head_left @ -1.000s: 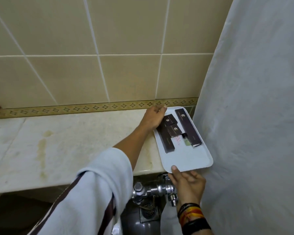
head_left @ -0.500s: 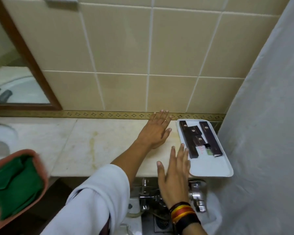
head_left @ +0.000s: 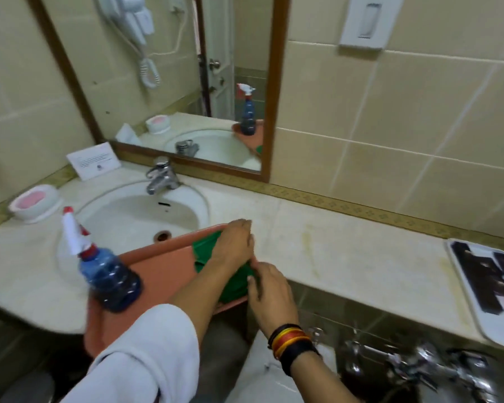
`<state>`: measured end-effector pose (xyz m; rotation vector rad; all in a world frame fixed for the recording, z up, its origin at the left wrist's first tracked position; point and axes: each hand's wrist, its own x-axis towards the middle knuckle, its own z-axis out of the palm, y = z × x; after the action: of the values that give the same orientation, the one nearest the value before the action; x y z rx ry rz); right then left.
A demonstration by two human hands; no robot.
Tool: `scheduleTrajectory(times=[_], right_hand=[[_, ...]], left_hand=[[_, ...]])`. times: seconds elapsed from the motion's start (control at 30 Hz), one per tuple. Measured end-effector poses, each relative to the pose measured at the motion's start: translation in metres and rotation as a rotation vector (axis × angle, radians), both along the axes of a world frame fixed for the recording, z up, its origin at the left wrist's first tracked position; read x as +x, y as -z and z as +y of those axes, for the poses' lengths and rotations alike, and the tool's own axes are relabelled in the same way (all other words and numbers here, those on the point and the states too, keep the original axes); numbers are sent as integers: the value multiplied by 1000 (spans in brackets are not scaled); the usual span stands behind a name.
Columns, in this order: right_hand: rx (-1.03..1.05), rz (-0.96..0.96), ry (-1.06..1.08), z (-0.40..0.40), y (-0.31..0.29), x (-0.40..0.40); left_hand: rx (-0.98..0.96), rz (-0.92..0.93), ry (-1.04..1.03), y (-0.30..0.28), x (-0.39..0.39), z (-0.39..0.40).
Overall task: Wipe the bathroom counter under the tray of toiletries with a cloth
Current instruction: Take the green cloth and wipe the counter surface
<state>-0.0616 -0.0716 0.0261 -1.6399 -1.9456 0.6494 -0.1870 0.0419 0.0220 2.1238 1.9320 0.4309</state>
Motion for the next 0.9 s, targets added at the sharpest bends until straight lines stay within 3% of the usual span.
scheduleTrajectory(times=[0.13,0.3,0.43,0.6,0.77,0.9], right_hand=[[-59,-212,-36,24,22,-56],[-210,-468,36,49,34,-92],[-292,-265,110,69,27,-97],[-192,-119,139,58,5,-79],[-33,-39,291,43,-28,8],[-16,-71,440,37,-35,107]], left_hand=[[-80,-22,-154,31,-82,-13],[-101,-40,-168,55,-99,-14],[-131,-184,-220,45,-91,-17],[-41,-390,-193,8,-77,-27],[-35,-454,-14,-42,-3,-9],[-59,-530,122,-45,103,1]])
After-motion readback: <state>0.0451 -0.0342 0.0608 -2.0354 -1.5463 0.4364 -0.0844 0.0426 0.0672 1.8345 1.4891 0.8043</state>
